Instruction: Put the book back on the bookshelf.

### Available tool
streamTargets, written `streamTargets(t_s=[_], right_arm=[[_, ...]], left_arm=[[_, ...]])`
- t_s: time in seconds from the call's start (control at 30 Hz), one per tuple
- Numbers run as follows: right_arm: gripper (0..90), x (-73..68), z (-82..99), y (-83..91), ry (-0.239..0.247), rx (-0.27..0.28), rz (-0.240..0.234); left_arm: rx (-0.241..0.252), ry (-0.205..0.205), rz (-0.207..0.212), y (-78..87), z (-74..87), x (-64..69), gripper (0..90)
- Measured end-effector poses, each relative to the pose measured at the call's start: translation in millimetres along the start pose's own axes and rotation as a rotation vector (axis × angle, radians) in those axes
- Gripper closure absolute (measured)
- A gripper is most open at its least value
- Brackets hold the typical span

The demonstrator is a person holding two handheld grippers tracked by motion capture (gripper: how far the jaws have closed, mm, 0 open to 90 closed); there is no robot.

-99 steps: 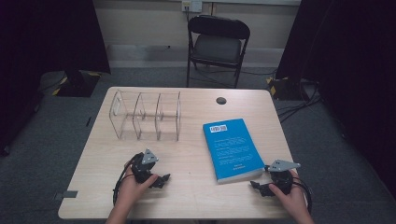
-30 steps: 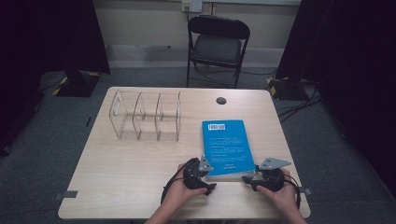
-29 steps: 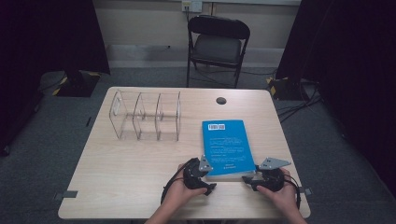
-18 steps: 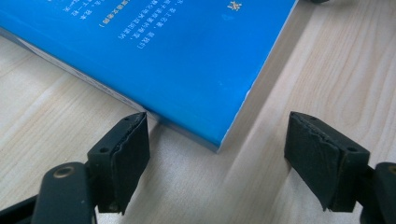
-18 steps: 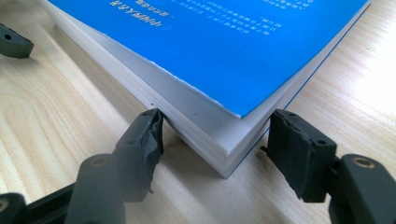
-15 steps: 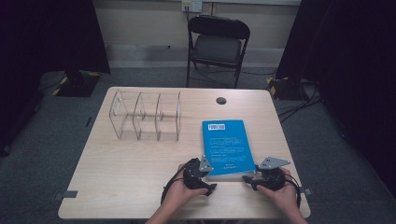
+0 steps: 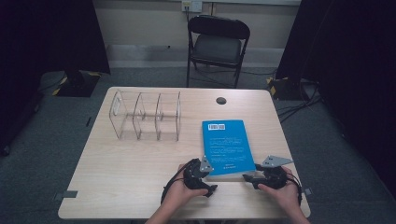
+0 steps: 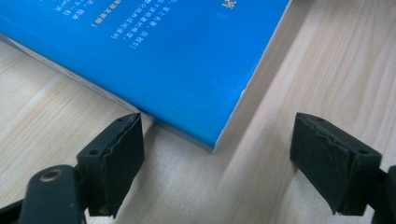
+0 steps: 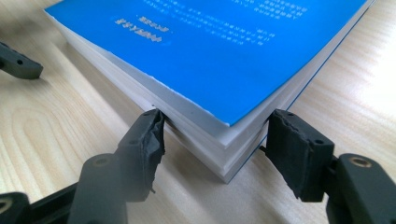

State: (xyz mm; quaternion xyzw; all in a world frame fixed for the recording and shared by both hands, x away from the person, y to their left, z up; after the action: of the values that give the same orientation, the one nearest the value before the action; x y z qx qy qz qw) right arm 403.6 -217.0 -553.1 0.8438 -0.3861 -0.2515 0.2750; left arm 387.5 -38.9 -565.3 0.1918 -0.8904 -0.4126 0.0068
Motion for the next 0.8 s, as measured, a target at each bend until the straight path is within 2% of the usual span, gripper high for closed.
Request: streamTargets(t_s=[0.13, 0.17, 0.27, 0.33, 0.47, 0.57, 0.6, 0.7, 0.77, 0.8], right_arm=[[39.0, -1.5, -5.0, 2.3, 0.005, 0.012, -0.011], [42.7, -4.5, -10.6, 4.7, 0.011, 0.040, -0.030], [44.4, -6.5, -12.8, 4.6, 0.024, 0.026, -0.027], [45.3, -5.6, -12.5, 3.6, 0.039, 0.017, -0.003], [45.6, -5.9, -13.6, 4.9, 0.043, 0.018, -0.003], [45.6, -5.7, -14.0, 5.1, 0.042, 0.019, -0.006], [45.6, -5.6, -14.0, 5.2, 0.039, 0.019, -0.007], [45.6, -5.8, -14.8, 5.4, 0.036, 0.021, -0.014], [45.5, -5.8, -14.9, 5.7, 0.032, 0.020, -0.017], [45.5, -5.8, -15.1, 5.7, 0.033, 0.021, -0.017]], left_arm=[[-0.004, -0.001, 0.003, -0.1, 0.0, 0.3, 16.6], [-0.003, -0.001, 0.002, -0.1, 0.1, 0.2, 16.6], [-0.008, -0.009, 0.003, 0.2, 0.5, -0.1, 16.5], [-0.030, -0.014, 0.001, 1.8, 2.1, -0.4, 16.5], [-0.005, -0.001, -0.001, 0.3, 0.4, -0.5, 16.7], [-0.036, -0.015, -0.005, 4.5, 1.9, -2.0, 22.9], [-0.018, -0.005, -0.013, 5.9, -0.5, -2.7, 25.0], [-0.013, 0.001, -0.010, 15.1, -6.0, -6.4, 22.2], [-0.001, -0.031, -0.031, 21.9, -12.6, -10.1, 21.2], [0.001, -0.036, -0.028, 23.2, -15.0, -10.6, 20.6]])
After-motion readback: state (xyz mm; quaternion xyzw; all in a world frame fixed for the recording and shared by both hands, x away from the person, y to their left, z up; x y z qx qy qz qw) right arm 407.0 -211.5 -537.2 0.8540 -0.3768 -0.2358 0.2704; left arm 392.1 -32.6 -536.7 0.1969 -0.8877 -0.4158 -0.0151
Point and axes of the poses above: each handheld gripper's, and its own axes: y roughly backward along the jaws, z roughly out of its underside, x roughly to its right, the point moved 10 cm from there along -y, roughly forward along the jaws, and after that the axes turned 14 degrees about -y, right-handed, at the moved point
